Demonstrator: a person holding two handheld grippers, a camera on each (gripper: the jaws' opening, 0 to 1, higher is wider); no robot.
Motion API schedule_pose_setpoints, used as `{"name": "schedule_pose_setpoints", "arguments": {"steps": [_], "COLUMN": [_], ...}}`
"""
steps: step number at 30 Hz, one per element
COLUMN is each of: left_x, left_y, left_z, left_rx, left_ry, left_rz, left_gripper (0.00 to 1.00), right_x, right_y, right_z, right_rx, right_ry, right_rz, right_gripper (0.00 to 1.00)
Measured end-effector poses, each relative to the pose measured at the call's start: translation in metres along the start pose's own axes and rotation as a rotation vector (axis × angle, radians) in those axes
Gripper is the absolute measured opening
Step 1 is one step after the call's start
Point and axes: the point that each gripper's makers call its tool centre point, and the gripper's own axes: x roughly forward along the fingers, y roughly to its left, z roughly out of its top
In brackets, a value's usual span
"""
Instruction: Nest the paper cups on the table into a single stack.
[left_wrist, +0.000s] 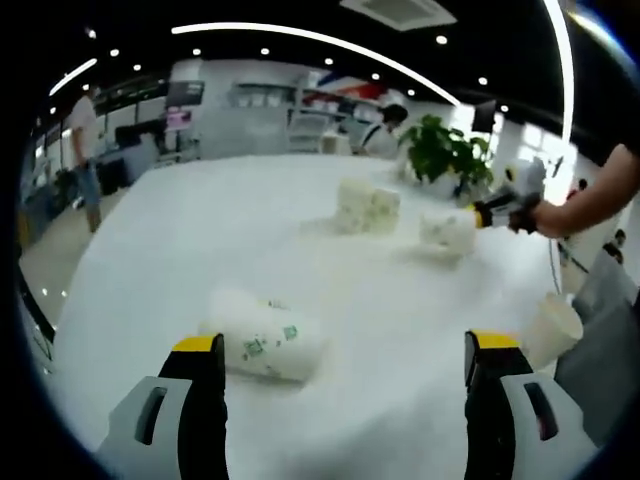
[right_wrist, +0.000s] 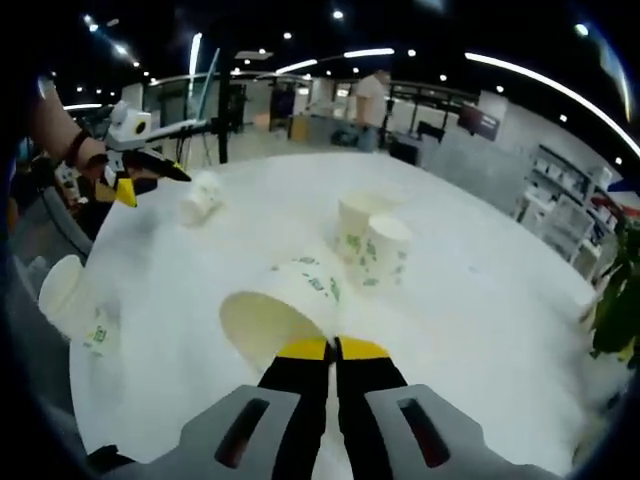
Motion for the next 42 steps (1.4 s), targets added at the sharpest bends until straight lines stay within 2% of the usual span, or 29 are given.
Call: {"name": "schedule_pose_setpoints", "arguments": {"steps": [14,27,31,34,36,42], "left_x": [0.003,-0.002,-0.005,-0.007,-0.009,-0.016], "left_y": [-0.003,-0.005,-0.009,-0.009,-0.01,-0.008], "left_z": [0.004,0.004,0.005,0.006,0.007,0.008], "left_rx": [-0.005,-0.009,-0.008,-0.004,-0.004,0.003], "left_ry": [-0.009,-0.017,-0.02,-0.026,-0.03,-0.037], "left_rz": [-0.006,-0.004,-0.004,-0.002,-0.002,0.002], "left_gripper": [0.99,0.99,0.99,0.99,0.99,0.99], "right_x": [0.004,-0.015,-0.029,-0.043,-0.049,-0.077], "right_y": [0.003,0.005,0.009,0.015,0.024,0.043], "right_z": [0.008,0.014,0.024,0.038,0.044,0.071], "right_rx": [-0.009,-0.018,-0.025,0.009,0.056,0.083], "right_ry": [-0.009,-0.021,-0.047,-0.086,-0.098,-0.14], "right_rz": [0.012,0.005,0.008,0.021,0.053,0.109], "right_gripper": [0.0,0.0,0.0,0.0,0.0,0.0]}}
